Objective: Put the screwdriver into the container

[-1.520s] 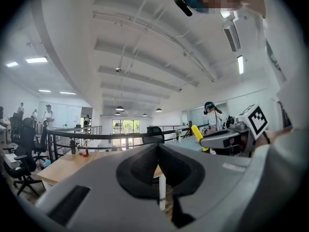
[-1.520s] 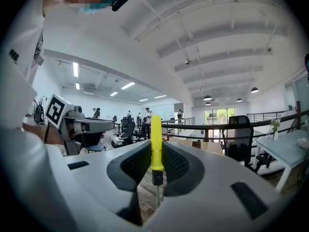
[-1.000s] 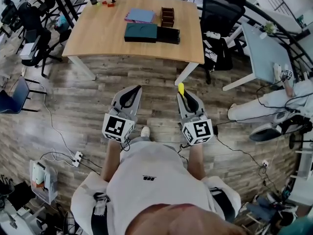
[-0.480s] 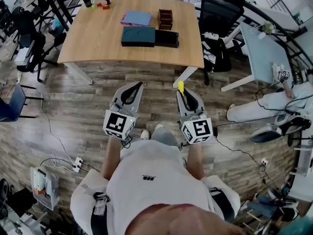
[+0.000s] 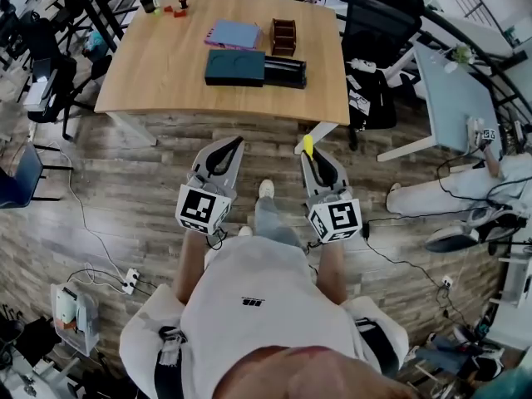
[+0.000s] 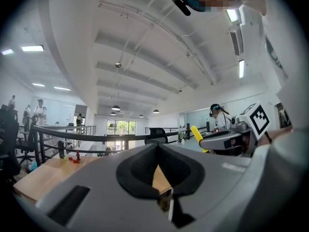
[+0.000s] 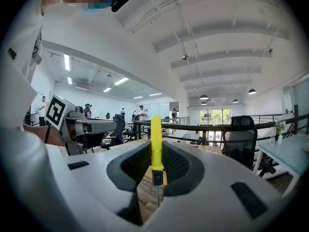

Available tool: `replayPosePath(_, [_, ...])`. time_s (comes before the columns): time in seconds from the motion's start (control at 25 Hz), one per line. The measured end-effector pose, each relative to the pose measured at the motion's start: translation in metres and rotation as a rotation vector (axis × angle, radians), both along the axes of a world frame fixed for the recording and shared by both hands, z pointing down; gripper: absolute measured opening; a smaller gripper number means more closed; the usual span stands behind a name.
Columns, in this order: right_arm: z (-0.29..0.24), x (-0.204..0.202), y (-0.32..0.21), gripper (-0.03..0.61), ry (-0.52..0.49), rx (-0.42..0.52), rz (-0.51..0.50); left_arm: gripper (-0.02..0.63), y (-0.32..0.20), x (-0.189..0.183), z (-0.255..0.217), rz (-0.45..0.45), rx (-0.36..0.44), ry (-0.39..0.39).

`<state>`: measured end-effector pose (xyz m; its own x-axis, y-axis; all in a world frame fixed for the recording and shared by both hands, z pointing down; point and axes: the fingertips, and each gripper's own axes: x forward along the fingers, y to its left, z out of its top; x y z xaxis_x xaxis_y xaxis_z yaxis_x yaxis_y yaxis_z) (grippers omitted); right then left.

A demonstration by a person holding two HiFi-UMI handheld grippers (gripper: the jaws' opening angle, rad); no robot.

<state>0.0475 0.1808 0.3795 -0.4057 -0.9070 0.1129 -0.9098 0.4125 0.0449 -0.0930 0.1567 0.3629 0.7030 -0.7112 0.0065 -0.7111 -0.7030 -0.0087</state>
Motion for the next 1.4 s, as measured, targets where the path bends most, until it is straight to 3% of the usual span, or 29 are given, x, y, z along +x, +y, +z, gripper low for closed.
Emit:
replayPosePath(0.8, [0.013, 0.051, -0.132, 0.060, -0.030, -0.047, -0.052, 0.005, -0.124, 0.057, 0.015, -0.025, -0.047, -0.034])
replayPosePath(1.4, [0.031, 0.091, -0.238, 0.058, -0.053, -0.093, -0.129, 0.005, -0.217, 0.101, 0.027, -0.091, -0.071, -0.065])
